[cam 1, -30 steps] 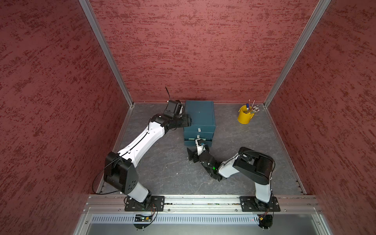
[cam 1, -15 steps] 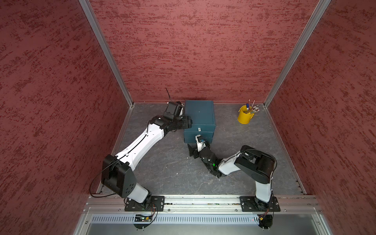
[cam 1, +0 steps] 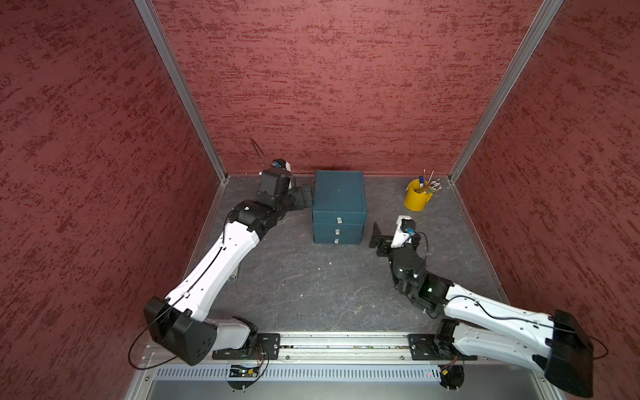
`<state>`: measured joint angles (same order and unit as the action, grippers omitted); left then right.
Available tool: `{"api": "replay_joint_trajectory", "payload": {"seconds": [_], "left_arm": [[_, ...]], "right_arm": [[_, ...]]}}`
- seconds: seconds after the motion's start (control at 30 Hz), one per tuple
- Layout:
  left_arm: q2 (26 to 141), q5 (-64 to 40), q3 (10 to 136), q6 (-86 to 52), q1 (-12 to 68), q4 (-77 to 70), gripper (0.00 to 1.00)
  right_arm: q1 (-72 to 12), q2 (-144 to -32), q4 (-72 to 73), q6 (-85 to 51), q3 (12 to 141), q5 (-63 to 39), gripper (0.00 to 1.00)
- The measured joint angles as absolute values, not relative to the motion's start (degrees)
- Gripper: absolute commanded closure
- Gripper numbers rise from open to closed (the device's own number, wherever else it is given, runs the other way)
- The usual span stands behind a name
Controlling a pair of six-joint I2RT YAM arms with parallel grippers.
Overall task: Place the plugs into the drawer by color
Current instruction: Reset both arms
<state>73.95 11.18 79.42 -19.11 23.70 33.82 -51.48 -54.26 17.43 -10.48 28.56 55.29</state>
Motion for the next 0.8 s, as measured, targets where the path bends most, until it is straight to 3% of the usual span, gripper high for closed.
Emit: {"api": "replay_joint_trajectory", "payload": {"seconds": [0.1, 0.27, 0.47, 0.6, 0.8], "left_arm": [[67.42, 19.20, 72.60, -13.76, 21.10, 22.98, 0.00], [63.88, 27.75, 49.74, -4.86, 14.15, -2.85, 0.00], [75.70, 29.02, 28.05, -1.98, 6.50, -21.56, 0.00], [81.84, 27.18, 21.87, -1.34, 5.82, -34.20, 0.00], [87.66, 15.16, 19.44, -0.16, 2.09, -49.08, 0.00]], "right_arm": [[-41.50, -50.09, 13.78, -8.64, 23.24, 58.28, 0.02], [-23.00, -47.46, 7.05, -12.69, 21.93, 59.77, 0.02], [-14.04, -61.56, 14.87, -12.10, 18.90, 54.98, 0.02], [-11.66, -71.02, 31.79, -7.40, 14.79, 43.99, 0.01], [-5.26, -89.56, 58.98, -1.23, 14.04, 21.54, 0.02]]}}
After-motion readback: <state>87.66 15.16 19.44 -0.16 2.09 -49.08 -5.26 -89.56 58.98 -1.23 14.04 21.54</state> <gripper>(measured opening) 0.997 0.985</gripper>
